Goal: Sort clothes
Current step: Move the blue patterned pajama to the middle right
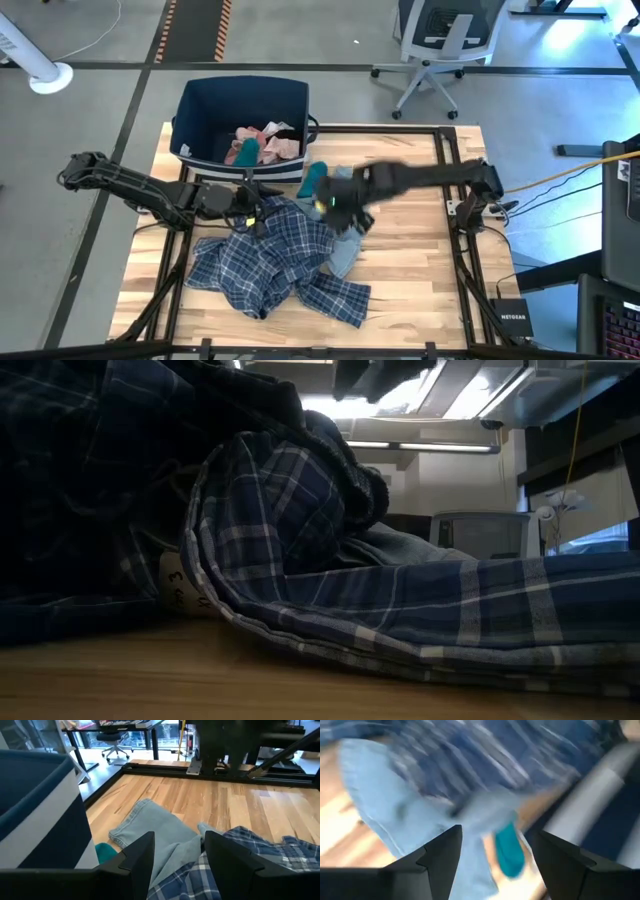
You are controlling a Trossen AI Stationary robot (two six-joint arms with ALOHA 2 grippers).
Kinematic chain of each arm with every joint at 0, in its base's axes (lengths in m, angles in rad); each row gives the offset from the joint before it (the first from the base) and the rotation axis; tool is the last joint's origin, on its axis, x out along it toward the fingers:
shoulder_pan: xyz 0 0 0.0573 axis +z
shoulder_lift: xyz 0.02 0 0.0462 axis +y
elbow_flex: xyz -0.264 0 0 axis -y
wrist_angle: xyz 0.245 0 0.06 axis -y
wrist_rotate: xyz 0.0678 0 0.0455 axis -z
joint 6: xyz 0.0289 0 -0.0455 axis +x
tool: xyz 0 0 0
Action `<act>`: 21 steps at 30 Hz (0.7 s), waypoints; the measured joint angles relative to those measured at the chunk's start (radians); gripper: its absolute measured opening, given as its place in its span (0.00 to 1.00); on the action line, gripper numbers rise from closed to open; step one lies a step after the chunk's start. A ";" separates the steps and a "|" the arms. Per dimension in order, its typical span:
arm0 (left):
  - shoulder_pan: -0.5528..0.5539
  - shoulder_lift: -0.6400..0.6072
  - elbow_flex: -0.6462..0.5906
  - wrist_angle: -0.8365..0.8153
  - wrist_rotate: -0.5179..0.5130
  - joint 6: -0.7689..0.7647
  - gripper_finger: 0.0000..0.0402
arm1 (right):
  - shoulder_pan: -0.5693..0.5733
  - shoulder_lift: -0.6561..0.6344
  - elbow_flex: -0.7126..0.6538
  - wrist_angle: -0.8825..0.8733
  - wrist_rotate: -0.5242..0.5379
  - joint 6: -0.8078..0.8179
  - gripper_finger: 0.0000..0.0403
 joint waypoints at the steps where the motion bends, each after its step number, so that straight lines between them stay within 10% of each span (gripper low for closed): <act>1: 0.000 0.000 0.000 -0.002 0.000 0.003 0.42 | 0.025 -0.004 -0.045 0.038 0.000 -0.012 0.63; 21: -0.005 -0.017 0.000 -0.006 0.000 0.047 0.42 | 0.262 -0.258 -0.867 0.948 0.142 0.120 0.63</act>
